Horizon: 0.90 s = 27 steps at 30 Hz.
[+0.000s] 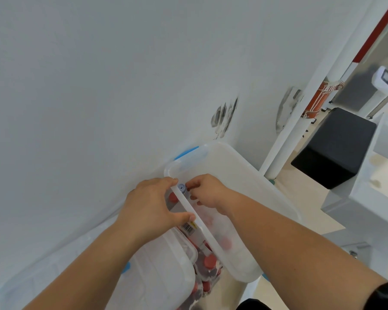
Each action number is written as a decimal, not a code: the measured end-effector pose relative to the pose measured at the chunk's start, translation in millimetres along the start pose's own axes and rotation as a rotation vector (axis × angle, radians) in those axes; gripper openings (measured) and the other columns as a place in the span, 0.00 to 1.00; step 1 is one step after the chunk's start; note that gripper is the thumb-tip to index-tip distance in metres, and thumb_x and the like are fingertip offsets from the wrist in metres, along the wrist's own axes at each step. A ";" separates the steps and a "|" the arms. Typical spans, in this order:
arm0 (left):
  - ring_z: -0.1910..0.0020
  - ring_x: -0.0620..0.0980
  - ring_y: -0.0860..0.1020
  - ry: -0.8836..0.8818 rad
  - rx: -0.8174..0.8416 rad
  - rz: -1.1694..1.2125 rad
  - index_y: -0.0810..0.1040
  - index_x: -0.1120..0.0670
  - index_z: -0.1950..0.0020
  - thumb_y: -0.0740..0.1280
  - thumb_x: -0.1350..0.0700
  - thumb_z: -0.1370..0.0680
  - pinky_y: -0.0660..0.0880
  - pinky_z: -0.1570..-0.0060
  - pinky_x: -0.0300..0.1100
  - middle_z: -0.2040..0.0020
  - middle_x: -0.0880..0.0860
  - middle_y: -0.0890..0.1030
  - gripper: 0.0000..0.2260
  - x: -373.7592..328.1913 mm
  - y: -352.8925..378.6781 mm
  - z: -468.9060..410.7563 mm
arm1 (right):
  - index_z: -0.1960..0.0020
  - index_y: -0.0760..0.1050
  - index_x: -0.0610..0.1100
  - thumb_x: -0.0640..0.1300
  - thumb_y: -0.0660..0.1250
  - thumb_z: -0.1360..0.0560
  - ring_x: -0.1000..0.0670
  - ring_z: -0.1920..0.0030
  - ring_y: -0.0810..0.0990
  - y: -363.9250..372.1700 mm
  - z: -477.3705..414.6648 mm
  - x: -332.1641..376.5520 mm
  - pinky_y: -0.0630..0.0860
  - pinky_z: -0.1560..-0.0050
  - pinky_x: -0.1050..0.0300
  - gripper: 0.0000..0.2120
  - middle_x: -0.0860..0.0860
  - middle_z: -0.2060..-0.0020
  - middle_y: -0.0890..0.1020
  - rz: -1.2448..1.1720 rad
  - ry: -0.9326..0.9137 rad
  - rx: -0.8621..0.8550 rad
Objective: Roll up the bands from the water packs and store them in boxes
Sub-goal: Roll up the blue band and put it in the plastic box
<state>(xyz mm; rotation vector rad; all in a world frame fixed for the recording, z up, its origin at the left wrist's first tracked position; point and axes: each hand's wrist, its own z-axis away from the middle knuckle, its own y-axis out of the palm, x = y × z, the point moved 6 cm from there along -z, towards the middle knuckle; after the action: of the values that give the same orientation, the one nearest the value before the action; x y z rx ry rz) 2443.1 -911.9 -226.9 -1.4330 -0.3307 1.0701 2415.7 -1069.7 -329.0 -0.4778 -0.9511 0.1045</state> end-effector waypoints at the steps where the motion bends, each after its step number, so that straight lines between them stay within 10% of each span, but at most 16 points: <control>1: 0.30 0.47 0.68 0.003 -0.001 -0.004 0.66 0.41 0.25 0.75 0.32 0.36 0.69 0.31 0.48 0.28 0.44 0.72 0.42 0.1 0.3 0.2 | 0.40 0.82 0.45 0.32 0.60 0.24 0.44 0.43 0.82 -0.7 1.2 0.1 0.81 0.41 0.45 0.19 0.46 0.45 0.84 -0.009 0.005 0.000; 27: 0.29 0.50 0.67 0.039 -0.017 -0.035 0.64 0.41 0.24 0.73 0.31 0.35 0.68 0.31 0.48 0.27 0.46 0.70 0.42 1.4 4.2 -0.5 | 0.27 0.69 0.46 0.35 0.59 0.21 0.42 0.43 0.82 6.3 3.8 -5.8 0.80 0.39 0.45 0.23 0.43 0.38 0.81 -0.018 0.059 0.069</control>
<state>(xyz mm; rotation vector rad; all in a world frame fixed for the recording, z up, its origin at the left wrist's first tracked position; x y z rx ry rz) 2442.5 -912.0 -231.3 -1.4566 -0.3361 1.0122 2409.9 -1064.4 -334.3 -0.4070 -0.8911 0.1062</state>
